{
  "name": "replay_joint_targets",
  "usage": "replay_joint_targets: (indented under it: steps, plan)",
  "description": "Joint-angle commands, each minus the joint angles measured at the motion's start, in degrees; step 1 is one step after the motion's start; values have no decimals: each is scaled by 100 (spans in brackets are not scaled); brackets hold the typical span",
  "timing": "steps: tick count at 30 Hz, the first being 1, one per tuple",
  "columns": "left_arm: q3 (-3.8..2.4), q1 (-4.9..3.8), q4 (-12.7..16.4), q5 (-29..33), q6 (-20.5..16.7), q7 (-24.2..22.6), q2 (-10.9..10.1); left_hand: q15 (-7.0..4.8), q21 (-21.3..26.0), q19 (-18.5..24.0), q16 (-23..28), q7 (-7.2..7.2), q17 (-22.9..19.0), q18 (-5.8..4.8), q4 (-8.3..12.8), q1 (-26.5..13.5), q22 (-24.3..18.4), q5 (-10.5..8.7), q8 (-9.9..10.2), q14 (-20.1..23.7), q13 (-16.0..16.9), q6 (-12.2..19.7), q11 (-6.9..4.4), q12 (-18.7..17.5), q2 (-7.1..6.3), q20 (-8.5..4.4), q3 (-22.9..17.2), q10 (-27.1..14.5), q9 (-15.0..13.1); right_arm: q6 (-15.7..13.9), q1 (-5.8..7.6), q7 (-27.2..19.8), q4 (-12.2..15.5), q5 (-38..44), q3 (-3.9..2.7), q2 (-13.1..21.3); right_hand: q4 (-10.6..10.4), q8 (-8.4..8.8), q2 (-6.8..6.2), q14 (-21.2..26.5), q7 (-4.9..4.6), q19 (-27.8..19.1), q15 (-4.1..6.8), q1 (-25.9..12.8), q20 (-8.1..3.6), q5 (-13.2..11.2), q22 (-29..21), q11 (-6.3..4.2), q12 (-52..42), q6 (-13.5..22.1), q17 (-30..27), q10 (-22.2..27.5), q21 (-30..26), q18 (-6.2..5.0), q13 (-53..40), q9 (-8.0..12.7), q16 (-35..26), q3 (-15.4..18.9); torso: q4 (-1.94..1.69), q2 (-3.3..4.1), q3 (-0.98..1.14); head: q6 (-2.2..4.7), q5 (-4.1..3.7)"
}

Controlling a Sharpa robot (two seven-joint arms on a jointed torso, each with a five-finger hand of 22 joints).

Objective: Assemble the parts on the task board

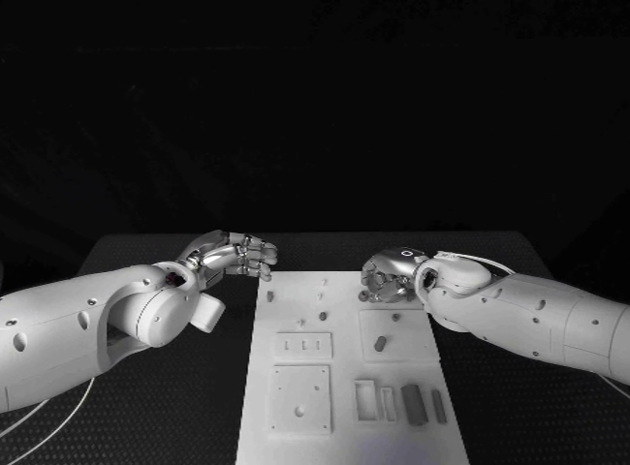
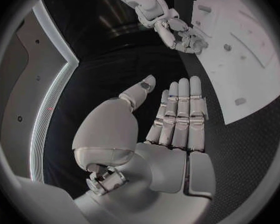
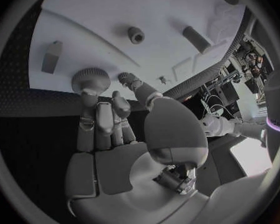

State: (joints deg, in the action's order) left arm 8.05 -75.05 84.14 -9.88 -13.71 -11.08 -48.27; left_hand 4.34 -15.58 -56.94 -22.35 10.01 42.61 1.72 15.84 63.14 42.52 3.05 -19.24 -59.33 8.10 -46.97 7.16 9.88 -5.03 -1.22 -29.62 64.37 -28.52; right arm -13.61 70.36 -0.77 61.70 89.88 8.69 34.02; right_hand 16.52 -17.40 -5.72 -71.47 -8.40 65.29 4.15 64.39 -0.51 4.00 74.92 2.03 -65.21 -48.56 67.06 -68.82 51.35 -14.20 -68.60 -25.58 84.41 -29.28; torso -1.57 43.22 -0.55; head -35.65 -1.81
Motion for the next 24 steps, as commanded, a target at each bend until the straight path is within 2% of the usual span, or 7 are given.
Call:
replay_joint_targets:
  steps: [1, 11, 17, 24]
  plan:
    - [-6, -8, 41, -23, 100, -58, -20, 7, 28, 37, 27, 41, 6, 117, 0, -46, 7, -23, 31, 24, -6, -10, 36, -26, 0, -5, 45, 12, 7, -91, -5, 21, -12, 112, -2, -35, 4, 29, 15, -42, -12, -10, -8, -44, -38, -8, 141, -2, -32, -21, 20, -65, 45, -80, -16, -7, 29, -37, -11, 64, -2, 25, 4]
    - [-6, -8, 50, -23, 102, -37, -32, 8, 31, 40, 35, 41, 13, 116, -2, -56, 10, -23, 35, 26, -5, -9, 37, -35, -2, -4, 48, 13, 9, -41, -22, 29, -7, 146, -2, -73, 3, 35, 35, -84, -12, -2, -9, -55, -49, -7, 139, -1, -94, -25, 57, -126, 75, -80, -61, -10, 54, -53, -24, 134, -4, -1, -2]
    - [-6, -8, 18, -22, 96, -37, -33, 8, 32, 41, 39, 44, 18, 117, -3, -62, 11, -23, 39, 26, -5, -6, 39, -42, -3, -4, 50, 11, 11, 12, -24, 32, -13, 174, -2, -65, 5, 13, 59, -131, -4, 2, -5, -62, -61, -7, 137, -7, -141, -85, 99, -179, 106, -80, -95, -27, 80, -72, -16, 136, -8, -17, 8]
    - [-6, -8, 15, -21, 89, -27, -41, 8, 35, 43, 47, 46, 26, 117, 0, -66, 14, -23, 46, 26, -6, 1, 42, -55, -7, -4, 51, 6, 15, 21, -26, 36, 13, 200, -1, -40, 7, -4, 78, -145, 6, 1, 2, -61, -67, -7, 136, -16, -167, -126, 110, -209, 122, -80, -114, -38, 90, -85, -25, 140, -4, -47, 8]
